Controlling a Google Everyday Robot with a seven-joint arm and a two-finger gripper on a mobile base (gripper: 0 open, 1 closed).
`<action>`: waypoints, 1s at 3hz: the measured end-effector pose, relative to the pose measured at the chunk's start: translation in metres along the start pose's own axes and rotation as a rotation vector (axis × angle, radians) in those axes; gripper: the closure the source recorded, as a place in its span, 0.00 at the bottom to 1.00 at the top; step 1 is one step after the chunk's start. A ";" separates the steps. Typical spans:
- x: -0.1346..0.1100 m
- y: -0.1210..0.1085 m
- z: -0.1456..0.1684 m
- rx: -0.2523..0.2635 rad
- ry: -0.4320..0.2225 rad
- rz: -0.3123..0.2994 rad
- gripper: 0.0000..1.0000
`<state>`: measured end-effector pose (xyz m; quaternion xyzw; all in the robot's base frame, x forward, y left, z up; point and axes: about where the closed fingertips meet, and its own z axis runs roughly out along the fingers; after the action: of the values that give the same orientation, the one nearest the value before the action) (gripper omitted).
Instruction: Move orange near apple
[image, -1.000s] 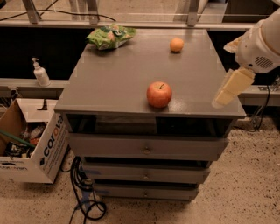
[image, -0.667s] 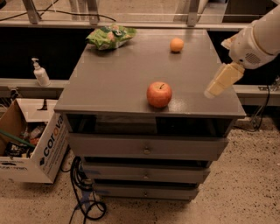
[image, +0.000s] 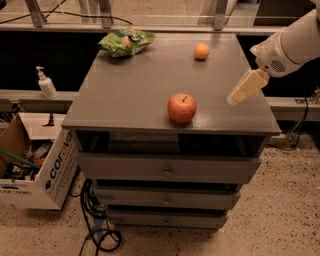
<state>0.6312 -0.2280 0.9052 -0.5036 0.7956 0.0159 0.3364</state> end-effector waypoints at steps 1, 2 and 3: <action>0.001 -0.002 0.014 -0.006 -0.025 0.027 0.00; -0.002 -0.019 0.039 0.005 -0.070 0.088 0.00; -0.008 -0.044 0.067 0.036 -0.114 0.150 0.00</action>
Offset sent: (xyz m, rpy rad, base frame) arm 0.0742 0.0061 -0.0372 0.1909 -0.0239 -0.1128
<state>0.7037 -0.2197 0.8717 -0.4347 0.8109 0.0554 0.3877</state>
